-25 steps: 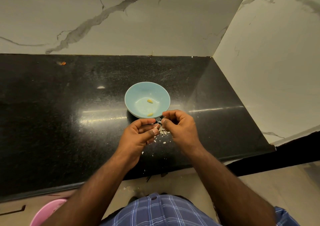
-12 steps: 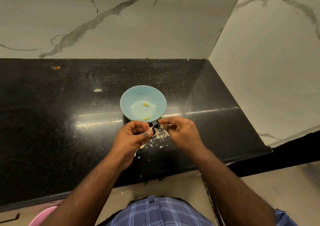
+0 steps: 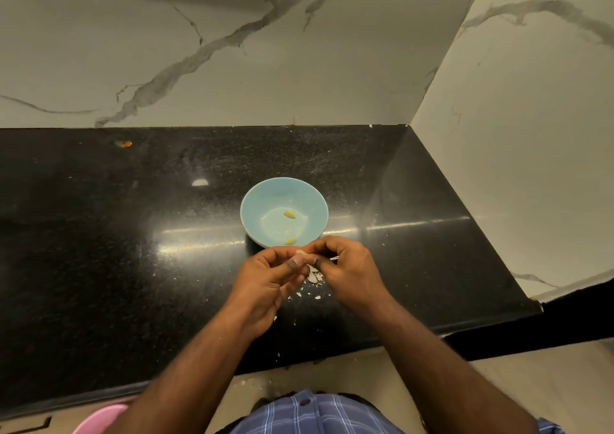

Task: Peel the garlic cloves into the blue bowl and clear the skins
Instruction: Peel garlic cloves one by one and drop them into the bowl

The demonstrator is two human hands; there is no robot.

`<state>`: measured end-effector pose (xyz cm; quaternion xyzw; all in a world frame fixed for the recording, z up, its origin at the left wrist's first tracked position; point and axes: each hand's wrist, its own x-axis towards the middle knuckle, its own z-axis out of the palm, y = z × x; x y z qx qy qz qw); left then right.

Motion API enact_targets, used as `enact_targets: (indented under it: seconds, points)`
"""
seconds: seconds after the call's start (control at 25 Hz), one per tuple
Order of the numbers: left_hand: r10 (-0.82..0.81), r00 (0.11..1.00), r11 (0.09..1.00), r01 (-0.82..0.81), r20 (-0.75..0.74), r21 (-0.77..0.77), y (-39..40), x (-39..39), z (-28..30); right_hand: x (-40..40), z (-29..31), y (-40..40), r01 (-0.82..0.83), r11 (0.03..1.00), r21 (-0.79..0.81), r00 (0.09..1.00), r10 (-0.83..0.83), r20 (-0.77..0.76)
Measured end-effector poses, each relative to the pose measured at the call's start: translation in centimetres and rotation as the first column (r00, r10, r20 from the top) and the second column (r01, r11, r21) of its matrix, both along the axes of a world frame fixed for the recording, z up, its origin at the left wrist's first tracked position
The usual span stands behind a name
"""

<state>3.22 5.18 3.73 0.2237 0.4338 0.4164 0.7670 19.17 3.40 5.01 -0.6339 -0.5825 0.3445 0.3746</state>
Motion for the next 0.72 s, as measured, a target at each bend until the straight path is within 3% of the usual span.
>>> enact_targets:
  seconds: [0.36, 0.72]
  points:
    - [0.022, 0.997, 0.995, -0.015, -0.076, 0.095, 0.3, 0.3, 1.3, 0.2, 0.5, 0.6, 0.004, 0.995, -0.095, 0.977, -0.024, -0.213]
    - [-0.029, 0.99, 0.966, 0.064, -0.141, 0.251, 0.6, 0.5, 0.9, 0.5, 1.4, 0.5, -0.018, 0.961, -0.275, 0.881, -0.115, -0.46]
